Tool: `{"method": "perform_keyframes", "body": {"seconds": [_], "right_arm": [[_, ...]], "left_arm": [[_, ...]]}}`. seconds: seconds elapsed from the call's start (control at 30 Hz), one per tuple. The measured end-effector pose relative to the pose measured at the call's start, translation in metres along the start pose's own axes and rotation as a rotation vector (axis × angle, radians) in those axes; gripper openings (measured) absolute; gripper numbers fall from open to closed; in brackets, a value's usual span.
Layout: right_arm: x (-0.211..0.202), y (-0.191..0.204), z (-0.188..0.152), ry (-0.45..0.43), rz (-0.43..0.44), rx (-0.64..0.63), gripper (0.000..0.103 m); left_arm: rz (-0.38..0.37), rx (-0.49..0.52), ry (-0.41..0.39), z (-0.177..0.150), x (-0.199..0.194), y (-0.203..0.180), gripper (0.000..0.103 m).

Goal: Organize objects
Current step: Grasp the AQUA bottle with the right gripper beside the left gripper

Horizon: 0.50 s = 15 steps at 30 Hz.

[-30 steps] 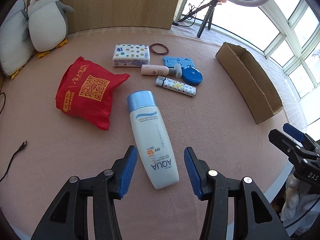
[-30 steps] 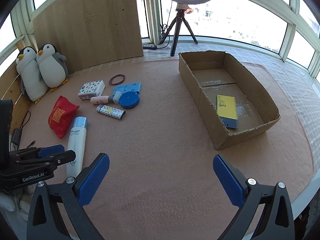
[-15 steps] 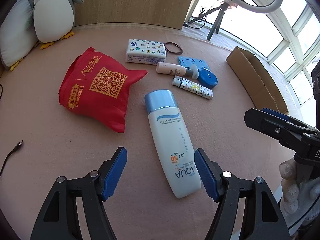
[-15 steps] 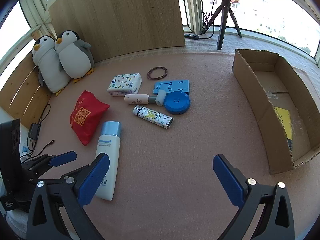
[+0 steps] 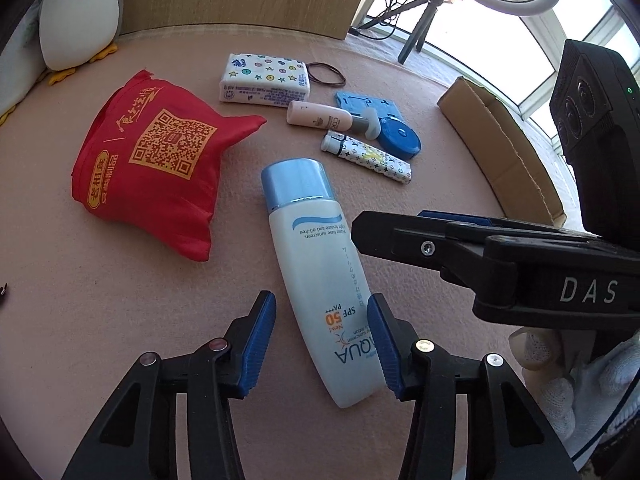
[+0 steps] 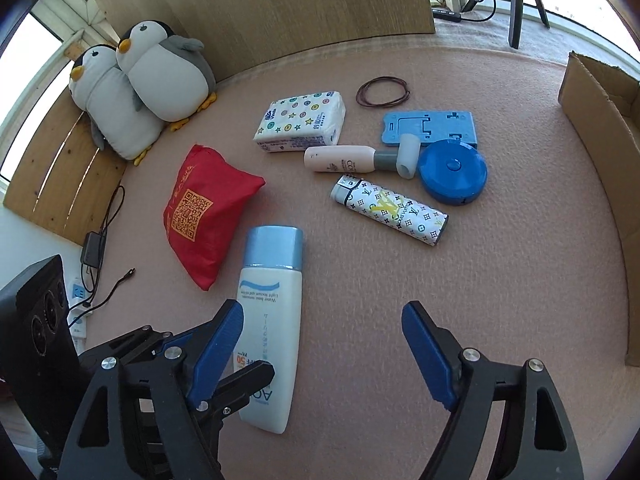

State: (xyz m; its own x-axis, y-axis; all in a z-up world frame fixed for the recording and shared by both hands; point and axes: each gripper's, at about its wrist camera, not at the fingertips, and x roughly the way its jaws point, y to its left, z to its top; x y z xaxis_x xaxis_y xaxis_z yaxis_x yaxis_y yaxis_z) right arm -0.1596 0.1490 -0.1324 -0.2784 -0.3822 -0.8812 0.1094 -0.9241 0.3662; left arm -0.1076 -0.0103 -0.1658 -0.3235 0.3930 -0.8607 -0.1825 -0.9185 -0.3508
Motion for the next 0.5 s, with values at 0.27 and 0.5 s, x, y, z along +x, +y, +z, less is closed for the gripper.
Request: {"method": "perform_keyframes", "body": {"seconds": [0.27, 0.5], "right_arm": [[0.018, -0.001, 0.002, 0.074, 0.074, 0.019, 0.052], [0.021, 0.004, 0.001, 0.102, 0.127, 0.007, 0.042]], "left_arm": [[-0.049, -0.012, 0.015, 0.001, 0.008, -0.002, 0.043], [-0.052, -0.002, 0.012, 0.003, 0.011, -0.009, 0.043]]}}
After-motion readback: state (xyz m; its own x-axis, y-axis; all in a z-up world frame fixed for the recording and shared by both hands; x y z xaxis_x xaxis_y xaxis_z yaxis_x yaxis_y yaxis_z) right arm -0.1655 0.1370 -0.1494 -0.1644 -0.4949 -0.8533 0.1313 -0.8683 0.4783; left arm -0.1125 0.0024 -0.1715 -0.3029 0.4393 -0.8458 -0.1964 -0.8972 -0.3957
